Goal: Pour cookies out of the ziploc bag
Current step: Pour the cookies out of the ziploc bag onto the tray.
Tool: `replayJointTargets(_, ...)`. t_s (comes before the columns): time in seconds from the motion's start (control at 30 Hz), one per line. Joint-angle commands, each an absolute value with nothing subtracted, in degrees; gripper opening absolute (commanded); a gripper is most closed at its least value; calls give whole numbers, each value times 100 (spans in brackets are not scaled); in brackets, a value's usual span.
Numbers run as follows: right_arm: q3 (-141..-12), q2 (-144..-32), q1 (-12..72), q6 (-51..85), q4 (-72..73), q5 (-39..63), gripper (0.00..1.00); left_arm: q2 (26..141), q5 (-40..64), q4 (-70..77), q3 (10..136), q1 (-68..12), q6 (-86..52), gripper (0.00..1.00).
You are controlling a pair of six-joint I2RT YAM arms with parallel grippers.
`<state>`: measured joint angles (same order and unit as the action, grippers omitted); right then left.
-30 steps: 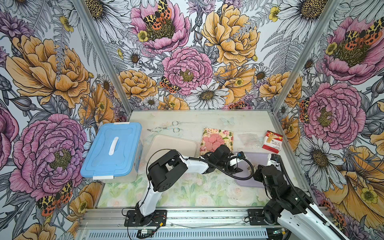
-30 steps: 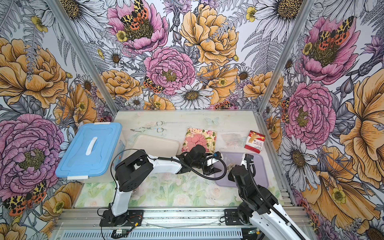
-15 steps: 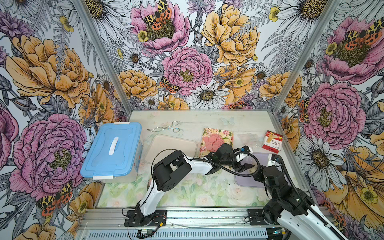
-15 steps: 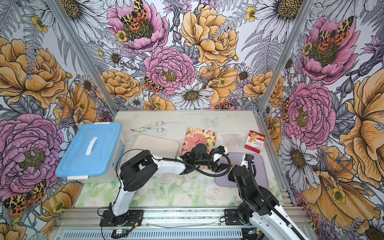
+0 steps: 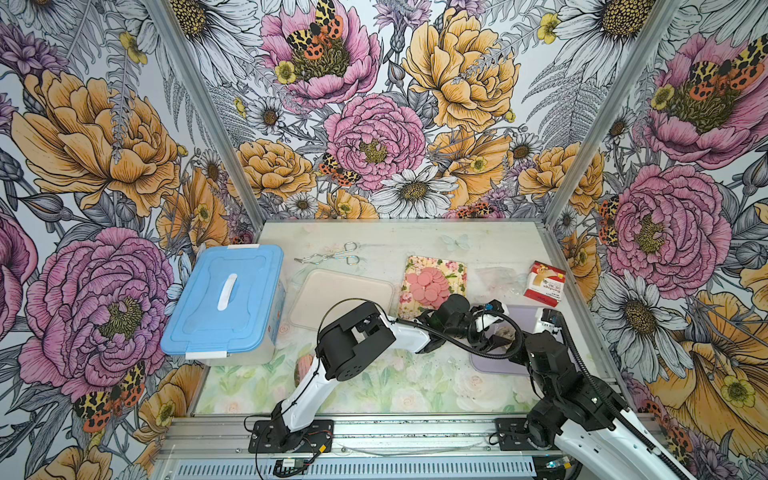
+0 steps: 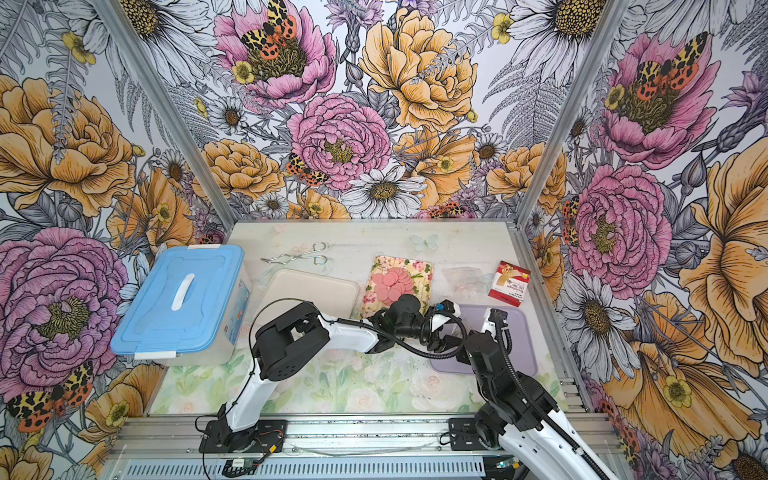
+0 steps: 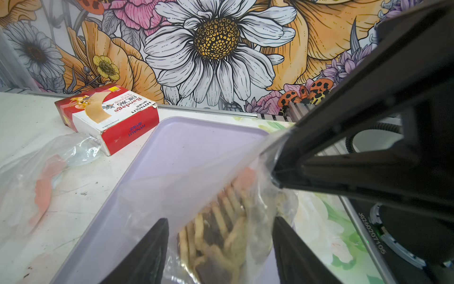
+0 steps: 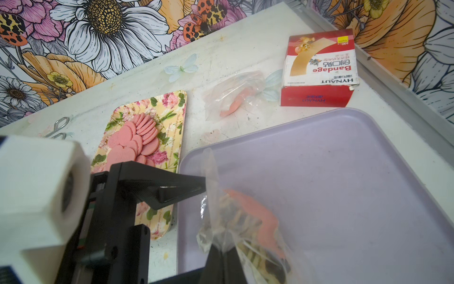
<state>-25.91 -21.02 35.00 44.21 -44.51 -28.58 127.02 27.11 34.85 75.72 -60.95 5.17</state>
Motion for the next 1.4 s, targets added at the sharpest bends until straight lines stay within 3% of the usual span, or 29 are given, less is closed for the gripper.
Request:
replayJointTargets(0.0, -2580, -2013, 3481, 4359, -4298, -2874, 0, 12782, 2696, 3638, 7738, -6171, 462, 60)
replayJointTargets(0.17, -2566, -1943, 3480, 4342, -4298, -2817, 0, 12777, 2518, 3766, 7753, -6164, 379, 30)
replayJointTargets(0.4, -2551, -1960, 3483, 4352, -4298, -2849, 0, 12588, 2565, 3946, 7518, -6144, 389, 20)
replayJointTargets(0.53, -2549, -1975, 3483, 4351, -4298, -2858, 0, 12427, 2334, 3946, 7398, -6142, 469, 1)
replayJointTargets(0.8, -2541, -1942, 3489, 4407, -4306, -2920, 0, 12171, 1907, 3706, 7339, -6240, 908, 0)
replayJointTargets(0.93, -2532, -1925, 3489, 4468, -4314, -2942, 23, 12167, 775, 3584, 7299, -6553, 1950, 0)
replayJointTargets(1.0, -2508, -1884, 3488, 4514, -4324, -2968, 25, 11990, 655, 4016, 7049, -6609, 2018, 0)
replayJointTargets(1.13, -2488, -1758, 3480, 4560, -4320, -3049, 26, 12399, -228, 4296, 7087, -6719, 2599, 0)
replayJointTargets(1.27, -2459, -1709, 3480, 4527, -4333, -3101, 26, 11964, 223, 6232, 6061, -6748, 1987, 0)
replayJointTargets(1.37, -2507, -1851, 3480, 4569, -4324, -3122, 26, 12337, 118, 4799, 6940, -6490, 1885, 0)
